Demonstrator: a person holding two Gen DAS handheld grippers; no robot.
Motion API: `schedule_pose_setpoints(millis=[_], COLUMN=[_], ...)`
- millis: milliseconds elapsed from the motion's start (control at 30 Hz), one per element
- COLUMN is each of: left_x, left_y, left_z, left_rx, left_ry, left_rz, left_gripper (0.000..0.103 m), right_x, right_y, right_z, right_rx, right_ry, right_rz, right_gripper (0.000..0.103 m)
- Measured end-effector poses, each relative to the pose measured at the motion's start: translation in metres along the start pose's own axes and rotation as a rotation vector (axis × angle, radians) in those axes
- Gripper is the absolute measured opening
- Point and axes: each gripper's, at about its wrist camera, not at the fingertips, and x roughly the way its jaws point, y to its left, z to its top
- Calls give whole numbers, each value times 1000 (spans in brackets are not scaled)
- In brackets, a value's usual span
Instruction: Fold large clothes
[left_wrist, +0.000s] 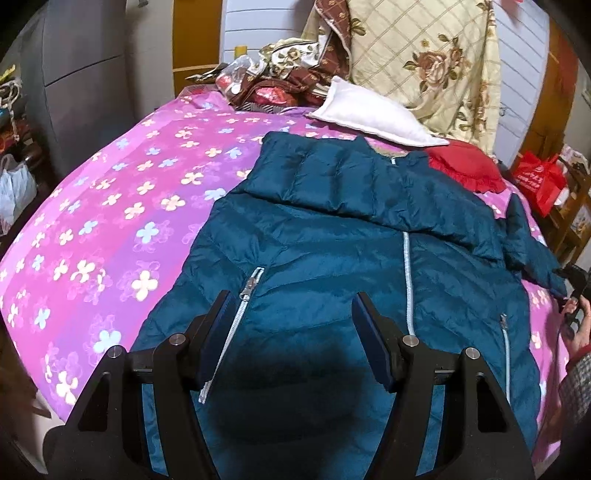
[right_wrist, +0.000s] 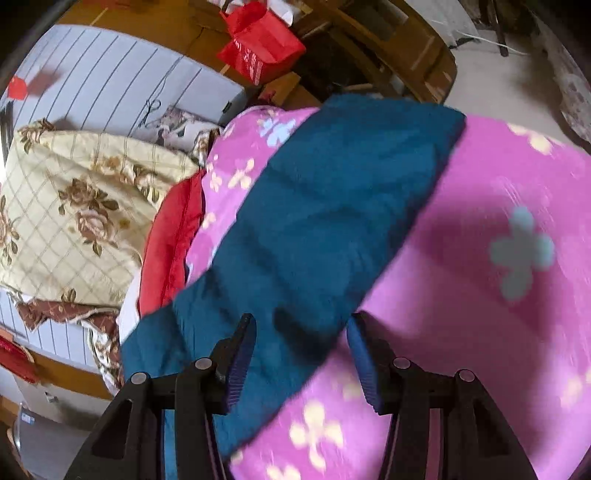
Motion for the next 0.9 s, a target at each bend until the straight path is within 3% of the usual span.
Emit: schedule_pose_setpoints(millis=[33, 67, 100, 233, 400, 567, 767, 900], left_x=[3, 5, 8, 10, 6, -9, -34, -37], left_y=[0, 1, 3, 7, 12, 25, 47, 56], left_z=[0, 0, -1, -3, -6, -10, -17, -20], left_rx=[-1, -2, -8, -7, -8, -20, -36, -37], left_ry=[6, 12, 18, 20, 13, -8, -59, -94], left_rz=[19, 28, 37, 47, 20, -16, -29, -10], left_gripper=[66, 66, 66, 66, 66, 66, 66, 66], right_x=[4, 9, 10, 1, -42, -78, -97, -70], right_y=[1, 1, -1, 18, 82, 160, 265, 319], right_z=[5, 9, 12, 16, 6, -27, -113, -206], right_rx=[2, 1, -4, -95, -314, -472, -688, -854], right_ry=[-9, -5, 2, -18, -100, -139, -127, -49], right_rz=[-21, -65, -84, -154, -216, -187, -98, -66], right_gripper=[37, 16, 10, 7, 6, 6, 6, 6])
